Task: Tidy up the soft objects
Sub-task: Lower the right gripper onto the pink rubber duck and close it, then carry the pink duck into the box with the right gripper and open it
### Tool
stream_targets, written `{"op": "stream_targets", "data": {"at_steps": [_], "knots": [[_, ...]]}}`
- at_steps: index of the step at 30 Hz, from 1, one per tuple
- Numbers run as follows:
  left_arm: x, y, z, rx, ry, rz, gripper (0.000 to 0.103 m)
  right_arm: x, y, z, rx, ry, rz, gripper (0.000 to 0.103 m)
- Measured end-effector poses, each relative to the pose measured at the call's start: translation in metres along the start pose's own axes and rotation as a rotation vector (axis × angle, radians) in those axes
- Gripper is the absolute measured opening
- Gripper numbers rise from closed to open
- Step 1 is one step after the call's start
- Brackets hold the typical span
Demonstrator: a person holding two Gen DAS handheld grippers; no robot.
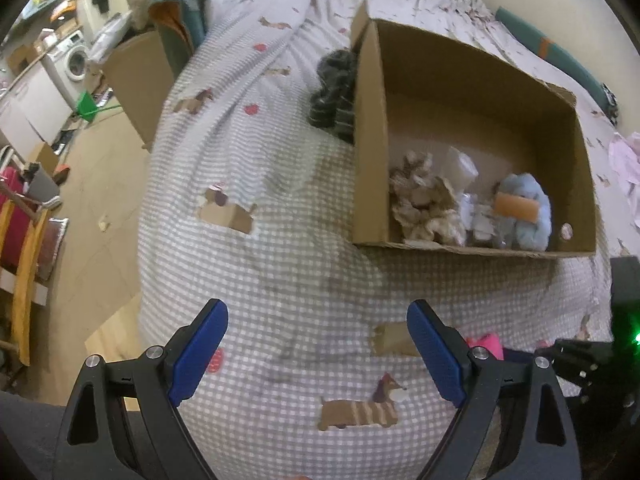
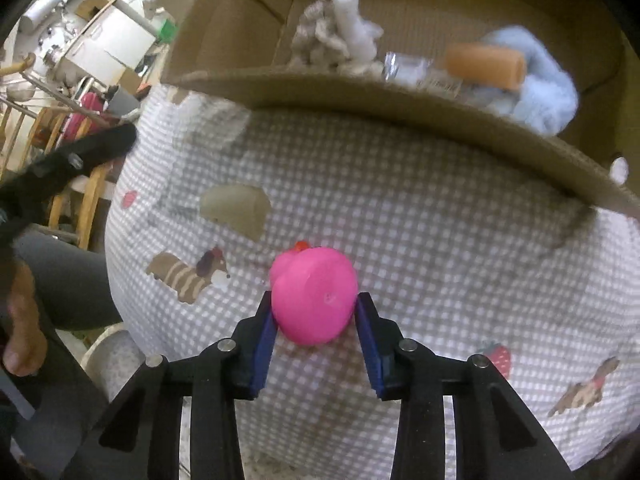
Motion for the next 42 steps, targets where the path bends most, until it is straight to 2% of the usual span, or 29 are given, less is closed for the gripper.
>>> {"op": "stream_targets", "data": {"at_steps": [7,10,12,14,16,18,21,23,28,36,42], "knots": [[-0.017,-0.041,-0.020,-0.070,0.069,-0.089,0.090,0.006,-0.030,0.033,-0.019,-0.102,-0.099,0.041],[-0.022,-0.054,-0.029,-0.099,0.088,-0.097,0.081,0.009,-0.044,0.039,-0.028,-0.123,-0.139,0.041],[-0.025,-0.060,-0.037,-0.125,0.120,-0.091,0.056,0.007,-0.050,0.042,-0.040,-0.130,-0.150,0.041],[-0.030,-0.065,-0.046,-0.148,0.154,-0.093,0.039,0.003,-0.055,0.043,-0.045,-0.131,-0.157,0.041],[-0.035,-0.066,-0.054,-0.162,0.186,-0.088,0.032,0.002,-0.059,0.042,-0.052,-0.125,-0.160,0.041],[-0.037,-0.064,-0.058,-0.170,0.205,-0.068,0.012,0.002,-0.067,0.044,-0.056,-0.117,-0.169,0.041],[-0.038,-0.059,-0.054,-0.212,0.229,-0.019,0.007,-0.003,-0.069,0.045,-0.054,-0.116,-0.173,0.041],[-0.037,-0.056,-0.045,-0.229,0.212,-0.018,0.007,-0.003,-0.067,0.046,-0.050,-0.121,-0.169,0.041],[-0.036,-0.045,-0.028,-0.210,0.159,-0.041,0.007,0.004,-0.057,0.043,-0.045,-0.126,-0.154,0.041],[-0.040,-0.031,-0.017,-0.143,0.133,-0.072,0.007,0.000,-0.048,0.043,-0.057,-0.132,-0.135,0.041],[-0.037,-0.044,-0.006,-0.127,0.087,-0.099,0.007,-0.002,-0.048,0.052,-0.047,-0.159,-0.135,0.041]]}}
Point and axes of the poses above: each gripper's, at about its wrist camera, not at the fingertips, and z roughly against the way its jaws point, y to its left, x to its top, the point moved 6 cm from there along -z, roughly the way its jaws point, and after that the axes turned 8 degrees about -y, right-handed, at the moved point
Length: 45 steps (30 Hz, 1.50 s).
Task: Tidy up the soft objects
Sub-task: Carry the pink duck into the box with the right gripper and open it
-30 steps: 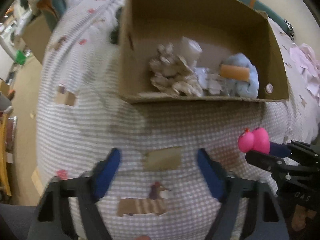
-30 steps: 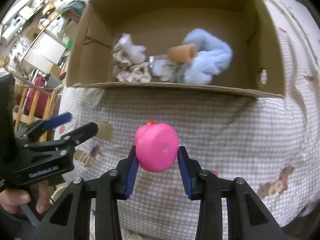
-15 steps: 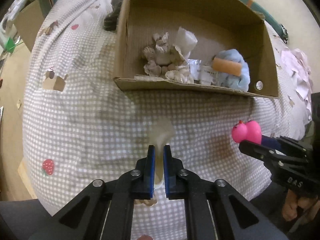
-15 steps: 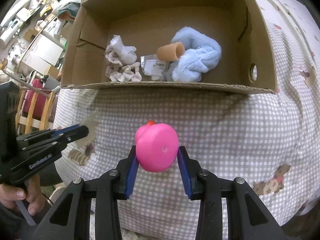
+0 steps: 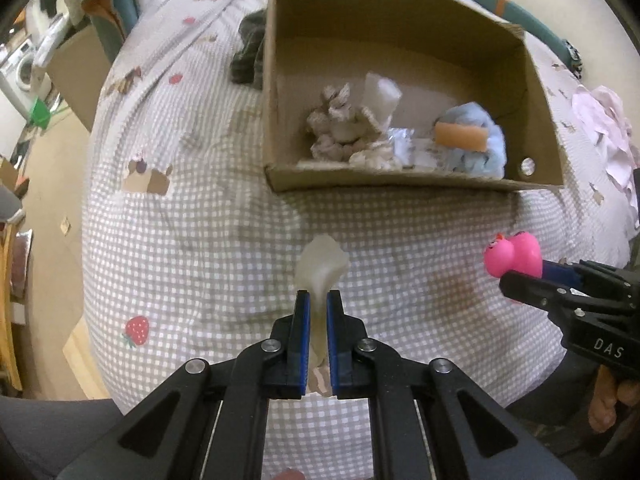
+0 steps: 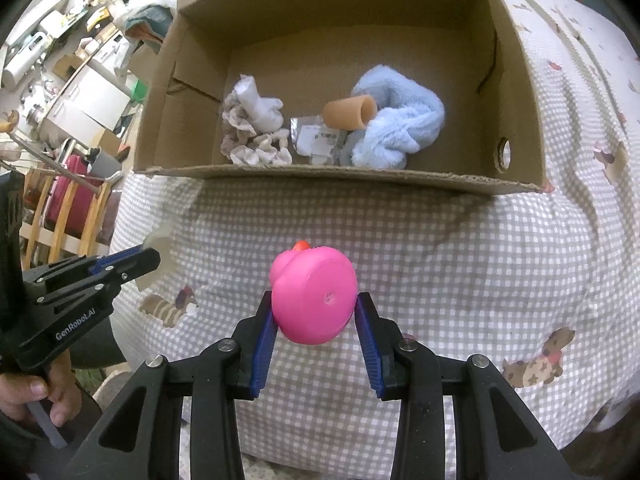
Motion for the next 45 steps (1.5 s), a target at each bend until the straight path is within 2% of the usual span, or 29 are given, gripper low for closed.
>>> {"op": "stream_targets", "data": {"at_steps": [5,12,17,25,28,33,38,40,42,45], "knots": [[0.011,-0.005,0.022,0.028,-0.098,-0.008,0.007,0.007,0.007,0.015,0.037,-0.054,0.005,0.041],[0.025,-0.011,0.060,0.043,-0.249,-0.012,0.007,0.021,0.023,0.045,0.097,-0.179,0.054,0.041],[0.044,-0.005,0.073,0.046,-0.306,0.024,0.007,0.034,0.028,0.070,0.119,-0.277,0.051,0.041],[0.097,-0.005,0.095,0.008,-0.356,0.046,0.007,0.071,0.026,0.112,0.120,-0.410,-0.005,0.041],[0.117,-0.009,0.098,-0.019,-0.356,0.034,0.007,0.086,0.024,0.113,0.124,-0.415,-0.025,0.041],[0.144,-0.014,0.094,-0.017,-0.374,-0.023,0.007,0.107,0.021,0.107,0.115,-0.413,-0.006,0.041],[0.150,-0.015,0.069,-0.028,-0.357,-0.045,0.007,0.121,0.001,0.092,0.107,-0.419,-0.043,0.041],[0.147,-0.014,0.054,-0.037,-0.325,-0.022,0.007,0.117,-0.009,0.076,0.102,-0.393,-0.084,0.041],[0.144,-0.015,0.041,-0.080,-0.292,0.013,0.007,0.112,-0.017,0.053,0.092,-0.328,-0.138,0.041],[0.140,-0.021,0.030,-0.053,-0.298,-0.034,0.007,0.109,-0.014,0.031,0.077,-0.272,-0.129,0.041]]}}
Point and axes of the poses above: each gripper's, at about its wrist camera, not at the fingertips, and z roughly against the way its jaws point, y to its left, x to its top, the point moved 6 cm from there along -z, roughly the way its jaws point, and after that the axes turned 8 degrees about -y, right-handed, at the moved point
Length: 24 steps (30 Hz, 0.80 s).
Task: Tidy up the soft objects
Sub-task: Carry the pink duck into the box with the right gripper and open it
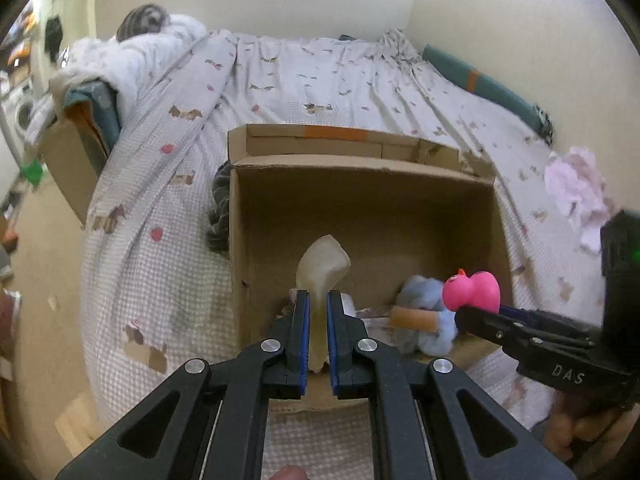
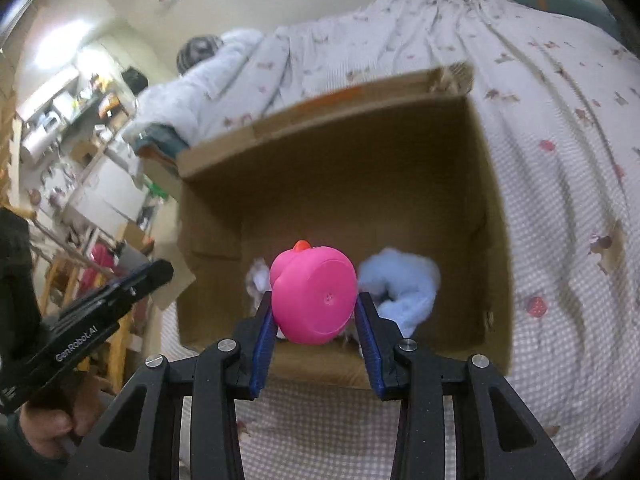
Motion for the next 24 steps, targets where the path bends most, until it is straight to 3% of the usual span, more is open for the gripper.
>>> {"op": "stream_targets", "data": {"at_steps": [8,22,24], "knots": [[-0.017,-0.001,-0.022,0.024,0.090,-0.012,0.008,-0.008,0.009,-0.024,-0.008,0.064,0.055,0.041],[-0.020,0.001,-0.030,0.041,0.122,0.016,0.008,-0.016,-0.009,-0.033,-0.072,0.115,0.027,0.041],[-0.021,0.002,-0.031,0.052,0.130,0.017,0.014,-0.018,-0.010,-0.036,-0.081,0.122,0.033,0.041]]}}
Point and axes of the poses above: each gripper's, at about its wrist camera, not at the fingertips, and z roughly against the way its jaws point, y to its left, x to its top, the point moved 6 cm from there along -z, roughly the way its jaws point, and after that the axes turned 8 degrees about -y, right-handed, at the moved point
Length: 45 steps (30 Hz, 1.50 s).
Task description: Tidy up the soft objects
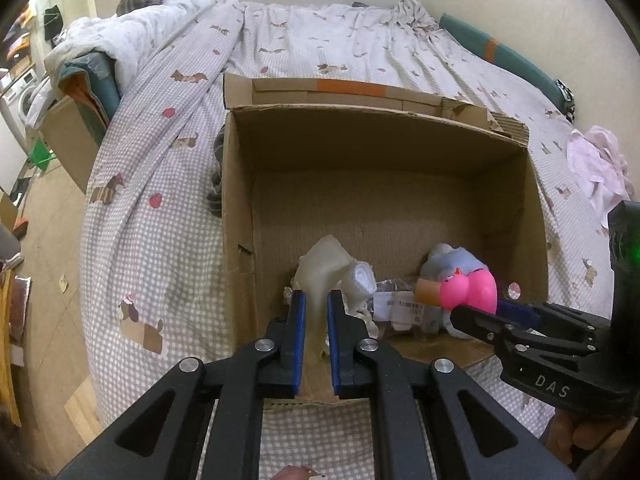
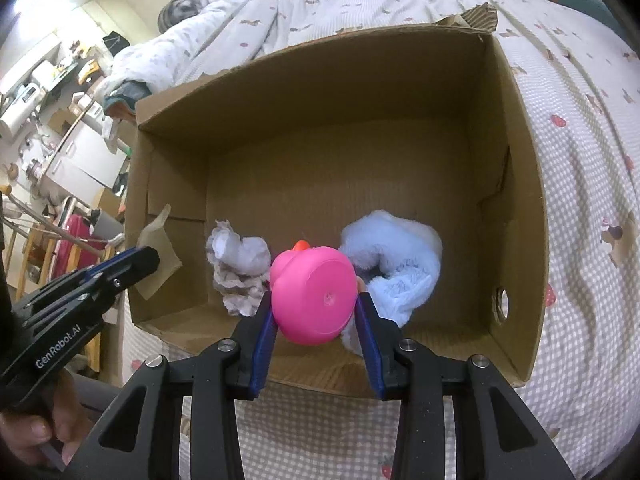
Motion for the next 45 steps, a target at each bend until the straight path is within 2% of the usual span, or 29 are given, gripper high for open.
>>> {"op": "stream_targets", "data": {"at_steps": [7,8,10,11,12,17,21,23,27,29,31,33,35,39,42,45], "knots": [[-0.002,0.001,0.000,0.011,0.002,-0.008,0.025,-0.004,-0.006,-0.006,-0.036,0.020,-0.007,0.041],[-0.001,0.001,0.000,0.007,0.001,-0.008,0.031,-0.004,-0.008,-0.007,-0.040,0.023,-0.011,0.041],[-0.001,-0.001,0.001,0.001,-0.002,-0.011,0.050,-0.005,-0.010,-0.009,-0.051,0.032,-0.015,0.041],[-0.001,-0.002,0.002,0.002,-0.008,-0.015,0.064,-0.005,-0.011,-0.010,-0.051,0.036,-0.019,0.041],[0.000,-0.002,0.003,0.002,-0.014,-0.017,0.072,-0.006,-0.011,-0.010,-0.051,0.037,-0.020,0.041],[0.002,-0.005,0.007,0.011,-0.031,-0.038,0.087,-0.004,-0.010,-0.009,-0.048,0.030,-0.021,0.041],[0.004,-0.007,0.014,0.013,-0.063,-0.051,0.088,-0.004,-0.012,-0.006,-0.021,0.024,-0.046,0.043],[0.004,-0.007,0.020,0.004,-0.086,-0.048,0.088,-0.001,-0.011,-0.002,0.014,0.011,-0.070,0.054],[0.009,0.000,0.031,0.012,-0.133,-0.024,0.096,0.008,-0.011,0.012,0.041,-0.053,-0.090,0.066],[0.012,0.004,0.036,0.013,-0.150,0.001,0.098,0.012,-0.013,0.019,0.051,-0.082,-0.113,0.077],[0.014,0.008,0.041,-0.004,-0.158,0.029,0.100,0.017,-0.014,0.028,0.059,-0.121,-0.130,0.079],[0.018,0.011,0.048,-0.006,-0.180,0.046,0.100,0.023,-0.012,0.039,0.058,-0.170,-0.133,0.086],[0.022,0.015,0.057,0.004,-0.214,0.055,0.100,0.026,-0.010,0.053,0.040,-0.228,-0.119,0.103],[0.020,0.018,0.074,0.038,-0.269,0.018,0.100,0.030,-0.004,0.079,0.021,-0.327,-0.071,0.103],[0.018,0.020,0.085,0.061,-0.293,0.003,0.100,0.029,-0.002,0.092,0.016,-0.361,-0.059,0.103],[0.011,0.026,0.097,0.057,-0.306,0.033,0.100,0.028,-0.003,0.104,0.005,-0.383,-0.059,0.103]]}}
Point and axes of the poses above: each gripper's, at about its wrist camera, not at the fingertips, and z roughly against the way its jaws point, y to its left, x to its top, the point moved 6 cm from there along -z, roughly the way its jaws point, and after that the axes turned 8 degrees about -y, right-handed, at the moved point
